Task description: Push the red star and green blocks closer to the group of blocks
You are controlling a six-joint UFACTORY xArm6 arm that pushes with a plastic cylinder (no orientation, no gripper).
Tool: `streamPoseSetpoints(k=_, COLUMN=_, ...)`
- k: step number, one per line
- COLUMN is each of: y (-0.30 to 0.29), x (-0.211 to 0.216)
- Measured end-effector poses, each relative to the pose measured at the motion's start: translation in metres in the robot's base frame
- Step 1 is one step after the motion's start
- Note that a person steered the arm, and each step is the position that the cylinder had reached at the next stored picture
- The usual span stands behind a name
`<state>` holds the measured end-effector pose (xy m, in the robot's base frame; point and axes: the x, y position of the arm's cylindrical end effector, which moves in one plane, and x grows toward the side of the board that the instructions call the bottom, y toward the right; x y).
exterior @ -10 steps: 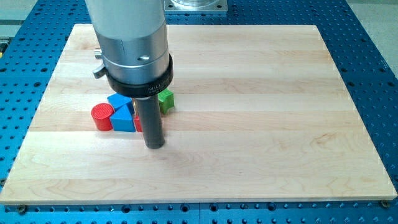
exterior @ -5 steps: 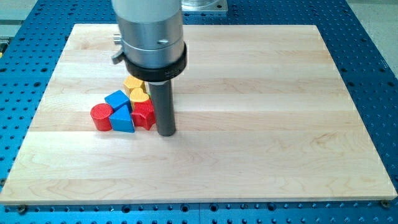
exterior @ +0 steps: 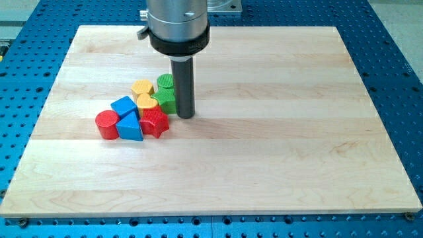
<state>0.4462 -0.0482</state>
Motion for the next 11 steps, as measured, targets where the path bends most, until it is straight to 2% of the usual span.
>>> streamPoseSetpoints(k=1, y=0.006, x=-0.002)
streamPoseSetpoints(k=2, y=0.003, x=-0.048)
streamPoseSetpoints(k=3, y=-0.014, x=-0.072)
streamPoseSetpoints(k=4, y=-0.02, x=-0.067)
streamPoseSetpoints(k=5, y=-0.02, x=-0.097)
streamPoseSetpoints(k=6, y=-0.048, x=-0.115)
streamPoseSetpoints(k=7, y=-0.051, x=-0.089)
streamPoseSetpoints(k=9, y=-0.05, x=-0.073)
streamPoseSetpoints(k=11, y=-0.05, x=-0.098)
